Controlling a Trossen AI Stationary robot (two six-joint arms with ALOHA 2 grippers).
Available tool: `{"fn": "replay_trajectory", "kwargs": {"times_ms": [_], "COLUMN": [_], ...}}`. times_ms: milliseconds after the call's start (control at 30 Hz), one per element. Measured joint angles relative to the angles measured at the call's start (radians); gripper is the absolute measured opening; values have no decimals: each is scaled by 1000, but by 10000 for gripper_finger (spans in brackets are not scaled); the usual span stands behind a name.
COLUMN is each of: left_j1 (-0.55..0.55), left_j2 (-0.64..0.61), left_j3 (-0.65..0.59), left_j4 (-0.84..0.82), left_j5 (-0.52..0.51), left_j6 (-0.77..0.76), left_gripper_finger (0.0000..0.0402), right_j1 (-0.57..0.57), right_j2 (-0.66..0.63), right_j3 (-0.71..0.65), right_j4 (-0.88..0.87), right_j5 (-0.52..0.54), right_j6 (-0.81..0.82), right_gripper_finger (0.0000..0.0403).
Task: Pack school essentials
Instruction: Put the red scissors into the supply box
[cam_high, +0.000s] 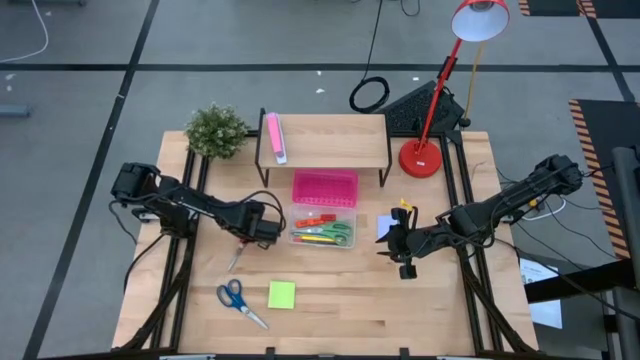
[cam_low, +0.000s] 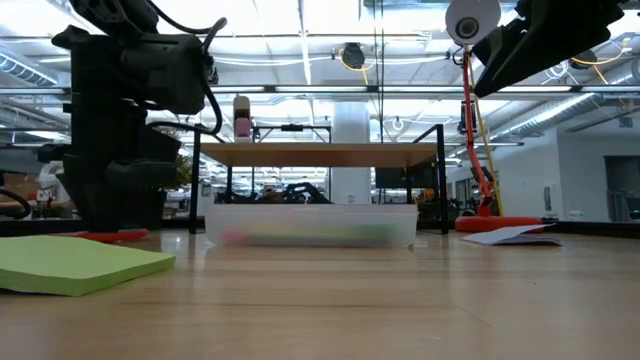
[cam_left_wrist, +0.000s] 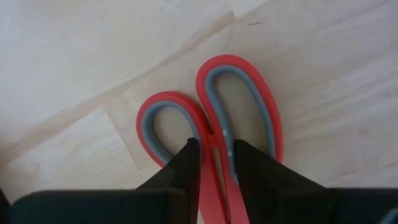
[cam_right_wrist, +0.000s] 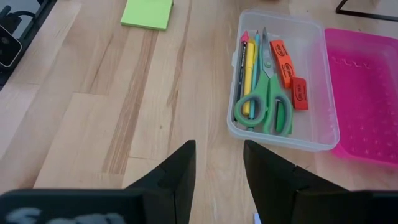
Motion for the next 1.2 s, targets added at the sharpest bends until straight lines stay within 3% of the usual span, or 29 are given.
{"fn": "replay_trajectory", "kwargs": {"times_ms": [400,733,1200], "left_j1": [-33,-37,-37], "left_j2": [-34,-204,-312], "left_j3": [-3,-1,1], "left_j4": [-13,-11,161], "left_j5": [-10,-17,-44], "left_j6": [4,49,210], "left_gripper_finger": [106,92,92], "right_j1": [0,0,0], "right_j2": [0,0,0], "right_j3": [0,1,-59], "right_j4": [0,0,50], "right_j5": [0,0,-2], "right_j6": [11,11,19], "right_gripper_finger": [130,130,130]}}
